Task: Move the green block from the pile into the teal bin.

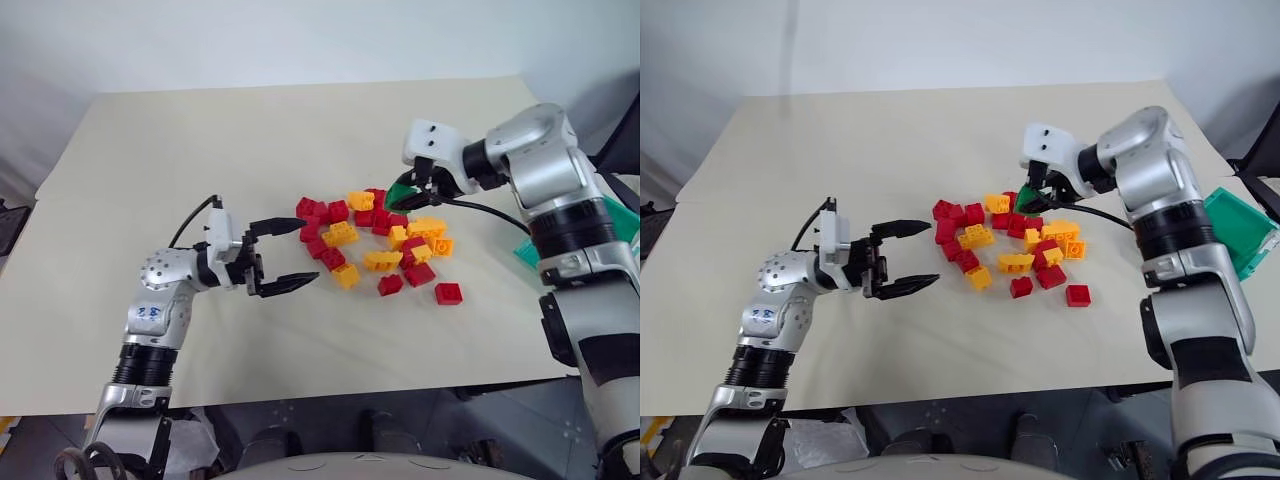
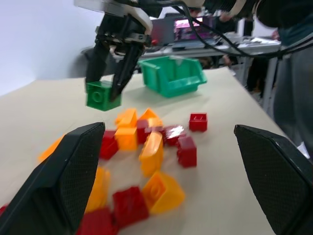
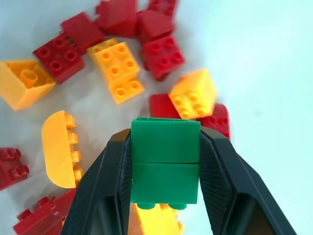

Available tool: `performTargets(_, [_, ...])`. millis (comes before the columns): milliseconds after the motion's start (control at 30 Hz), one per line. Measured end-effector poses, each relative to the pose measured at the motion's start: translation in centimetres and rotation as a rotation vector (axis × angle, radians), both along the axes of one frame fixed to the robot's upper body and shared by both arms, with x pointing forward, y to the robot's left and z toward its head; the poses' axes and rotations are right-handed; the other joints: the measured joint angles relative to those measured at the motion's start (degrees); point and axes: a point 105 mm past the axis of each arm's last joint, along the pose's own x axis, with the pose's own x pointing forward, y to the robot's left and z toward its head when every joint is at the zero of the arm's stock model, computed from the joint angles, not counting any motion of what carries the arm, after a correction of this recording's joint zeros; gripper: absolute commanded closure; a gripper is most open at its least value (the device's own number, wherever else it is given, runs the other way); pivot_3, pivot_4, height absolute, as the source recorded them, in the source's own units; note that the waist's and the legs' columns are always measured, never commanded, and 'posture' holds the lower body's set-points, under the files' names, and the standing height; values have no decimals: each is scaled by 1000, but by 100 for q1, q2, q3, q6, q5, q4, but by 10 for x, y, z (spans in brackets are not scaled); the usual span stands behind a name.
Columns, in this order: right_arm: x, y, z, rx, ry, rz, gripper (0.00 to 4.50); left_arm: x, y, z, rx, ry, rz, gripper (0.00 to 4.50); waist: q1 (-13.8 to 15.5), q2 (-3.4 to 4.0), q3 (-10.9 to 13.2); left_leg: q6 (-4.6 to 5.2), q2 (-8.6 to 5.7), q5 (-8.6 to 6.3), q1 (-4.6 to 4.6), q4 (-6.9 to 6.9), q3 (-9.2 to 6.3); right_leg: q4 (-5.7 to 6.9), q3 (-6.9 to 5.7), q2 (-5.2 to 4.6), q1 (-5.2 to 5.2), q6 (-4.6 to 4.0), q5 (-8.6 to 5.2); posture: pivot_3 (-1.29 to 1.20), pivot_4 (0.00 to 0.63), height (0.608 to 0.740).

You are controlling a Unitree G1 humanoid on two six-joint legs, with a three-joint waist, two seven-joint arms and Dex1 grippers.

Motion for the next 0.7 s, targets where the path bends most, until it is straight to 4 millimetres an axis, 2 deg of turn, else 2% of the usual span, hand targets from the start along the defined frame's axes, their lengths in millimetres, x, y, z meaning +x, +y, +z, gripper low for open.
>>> performTargets(100, [-7,-28,-3,20,-2,-129,3018,4,-14,5,2,-11,-24,0,56,0,1,2,-1,-1,-5,7,-1,-2,2,-2,0,-1,1,0,150,740])
performTargets(133, [-11,-47,2,31,-17,-209,3018,6,-23,8,-2,-18,-38,0,107,0,2,3,-2,-2,-6,8,0,-3,3,-2,0,-1,1,0,150,740])
performTargets(200, [-15,-63,10,44,-46,-277,3018,6,-30,10,-3,-24,-51,0,130,-1,2,5,-2,-3,-6,6,5,-5,6,-2,-3,-1,1,0,150,740])
performTargets(300, [-29,-97,27,61,-108,-421,3018,9,-43,9,13,-20,-80,0,158,-1,2,3,-3,-4,-7,3,5,-7,3,-1,-6,-1,1,0,150,740])
performTargets(400, [-52,-142,33,68,-136,-610,3018,10,-63,12,51,-31,-124,0,242,-4,4,7,-4,-5,-13,5,5,-14,1,-1,-6,-1,1,0,150,740])
performTargets(500, [-70,-178,31,63,-153,-783,3018,18,-74,19,61,-51,-119,0,278,-6,5,10,-4,-7,-12,8,12,-17,5,-1,-5,-3,2,0,150,740])
performTargets(567, [-76,-192,25,70,-156,-860,3018,23,-81,21,65,-54,-103,0,264,-7,5,11,-2,-7,-9,9,20,-17,10,-1,-5,-8,5,0,150,740])
performTargets(700, [-83,-213,5,75,-148,-968,3018,31,-107,26,90,-52,-98,0,285,-10,7,14,-3,-4,-9,15,21,-16,11,0,-4,-11,8,0,150,740])
